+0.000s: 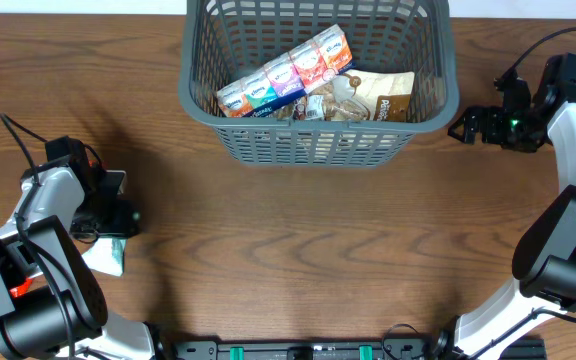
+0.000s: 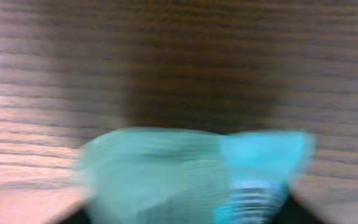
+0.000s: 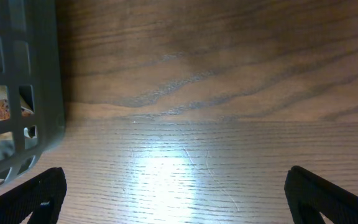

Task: Pack container
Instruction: 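Lower the left gripper onto the mint-green packet and grasp it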

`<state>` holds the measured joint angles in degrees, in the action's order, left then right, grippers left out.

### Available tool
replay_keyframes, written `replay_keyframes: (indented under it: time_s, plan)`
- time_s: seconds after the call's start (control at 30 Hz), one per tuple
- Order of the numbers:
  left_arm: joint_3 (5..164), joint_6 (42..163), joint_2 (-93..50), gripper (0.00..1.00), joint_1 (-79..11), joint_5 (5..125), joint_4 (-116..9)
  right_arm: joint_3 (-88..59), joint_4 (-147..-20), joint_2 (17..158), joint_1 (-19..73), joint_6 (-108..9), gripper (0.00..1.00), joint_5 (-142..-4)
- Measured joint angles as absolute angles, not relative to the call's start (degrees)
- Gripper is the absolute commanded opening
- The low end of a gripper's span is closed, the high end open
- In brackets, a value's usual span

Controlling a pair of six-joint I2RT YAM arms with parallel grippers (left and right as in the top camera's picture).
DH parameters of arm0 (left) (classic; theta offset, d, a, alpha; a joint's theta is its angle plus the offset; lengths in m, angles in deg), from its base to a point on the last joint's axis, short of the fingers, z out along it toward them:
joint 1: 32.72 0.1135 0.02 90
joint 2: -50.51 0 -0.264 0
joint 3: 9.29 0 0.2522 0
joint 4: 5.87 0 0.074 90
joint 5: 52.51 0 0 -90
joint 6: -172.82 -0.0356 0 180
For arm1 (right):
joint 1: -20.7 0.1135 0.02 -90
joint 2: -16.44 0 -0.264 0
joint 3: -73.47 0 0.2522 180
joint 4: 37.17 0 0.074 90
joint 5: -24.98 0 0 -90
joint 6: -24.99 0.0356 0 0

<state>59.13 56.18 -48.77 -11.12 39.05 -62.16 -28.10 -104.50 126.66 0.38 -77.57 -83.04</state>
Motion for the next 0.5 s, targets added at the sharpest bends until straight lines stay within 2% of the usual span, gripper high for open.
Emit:
replay_keyframes:
  time_s: [0.17,0.23,0.27,0.5]
  plan:
    - [59.13,57.82,-48.77,0.19,-11.12,39.57,-61.33,-28.08,-104.67,126.66,0.38,-77.57,0.99,-83.04]
    - [59.13,58.74,-48.77,0.08,-11.12,39.68,-61.24,-28.08,-104.67,126.66,0.38,-77.57,0.99,-83.04]
    - [59.13,59.20,-48.75,0.06,-11.09,39.75,-61.20,-28.08,-104.67,126.66,0.38,-77.57,0.99,-83.04]
    - [60.48,64.97,-48.77,0.06,-11.18,40.47,-62.94,-28.08,-104.67,126.66,0.38,-77.57,0.99,-83.04]
